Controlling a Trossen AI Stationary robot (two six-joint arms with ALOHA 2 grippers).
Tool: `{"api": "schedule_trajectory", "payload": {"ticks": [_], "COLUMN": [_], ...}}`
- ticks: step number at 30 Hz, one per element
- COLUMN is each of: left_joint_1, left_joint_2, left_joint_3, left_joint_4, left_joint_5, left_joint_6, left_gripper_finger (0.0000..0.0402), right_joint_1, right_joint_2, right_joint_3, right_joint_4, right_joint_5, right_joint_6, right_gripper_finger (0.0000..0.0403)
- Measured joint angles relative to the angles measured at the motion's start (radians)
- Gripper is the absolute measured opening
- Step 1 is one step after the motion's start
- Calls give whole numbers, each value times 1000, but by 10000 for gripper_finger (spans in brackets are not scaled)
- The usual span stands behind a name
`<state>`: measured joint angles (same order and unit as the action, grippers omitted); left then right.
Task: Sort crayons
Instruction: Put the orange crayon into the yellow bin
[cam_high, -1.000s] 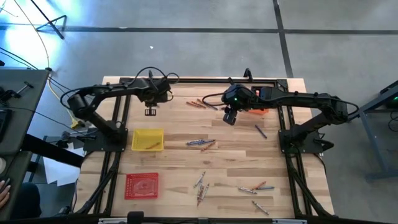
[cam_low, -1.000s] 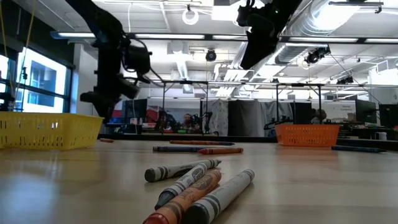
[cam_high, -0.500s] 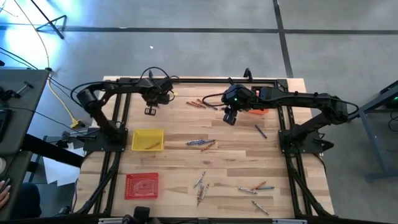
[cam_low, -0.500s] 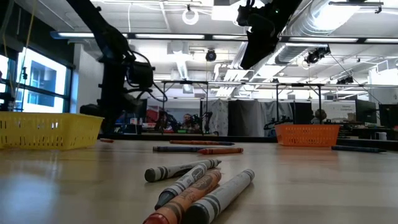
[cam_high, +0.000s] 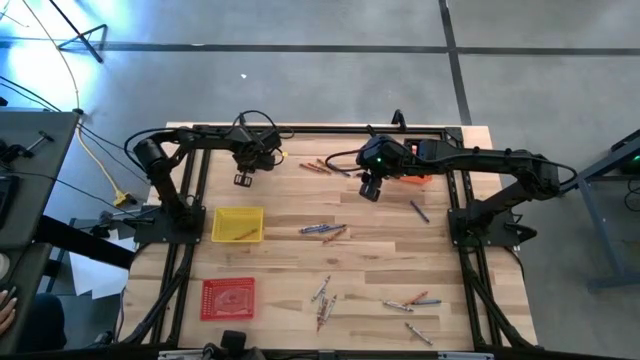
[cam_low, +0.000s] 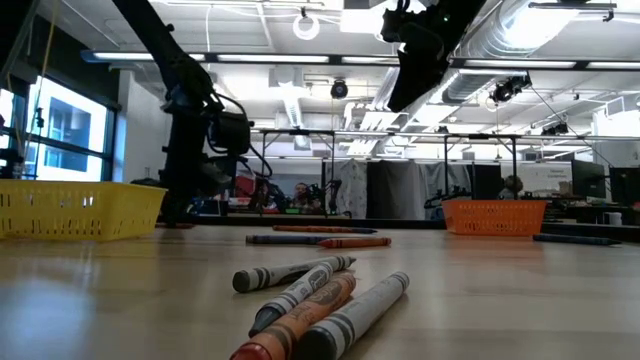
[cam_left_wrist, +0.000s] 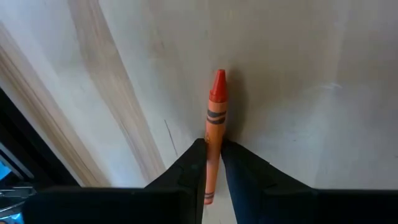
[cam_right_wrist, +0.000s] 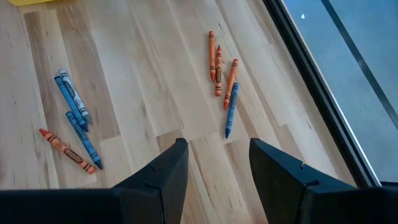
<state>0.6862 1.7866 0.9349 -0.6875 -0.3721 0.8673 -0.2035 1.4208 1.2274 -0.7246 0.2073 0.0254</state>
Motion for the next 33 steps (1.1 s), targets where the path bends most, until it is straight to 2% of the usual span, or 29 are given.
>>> {"api": "schedule_trajectory", "payload": {"ticks": [7,14,21,26,33], "left_joint_1": [16,48,56,51,38], "left_joint_2": [0,0,-15,-70,-210], "left_joint_3": [-1,1,3,17,26], "left_joint_4": [-5,-27,-46,-65,-69], "left_joint_5": [63,117,128,154,152], "left_joint_6": [-65,-234,-413,-483,-534], "left_gripper_finger": [50,6,2,0,0], "right_joint_1": [0,0,0,0,0], "right_joint_2": [0,0,0,0,0], "right_joint_3": [0,0,0,0,0], "right_joint_4": [-1,-1,-1,-2,-3], "right_joint_5": [0,0,0,0,0], "right_joint_6": [-7,-7,-7,-7,-7], "right_gripper_finger": [165,165,165,165,165]}}
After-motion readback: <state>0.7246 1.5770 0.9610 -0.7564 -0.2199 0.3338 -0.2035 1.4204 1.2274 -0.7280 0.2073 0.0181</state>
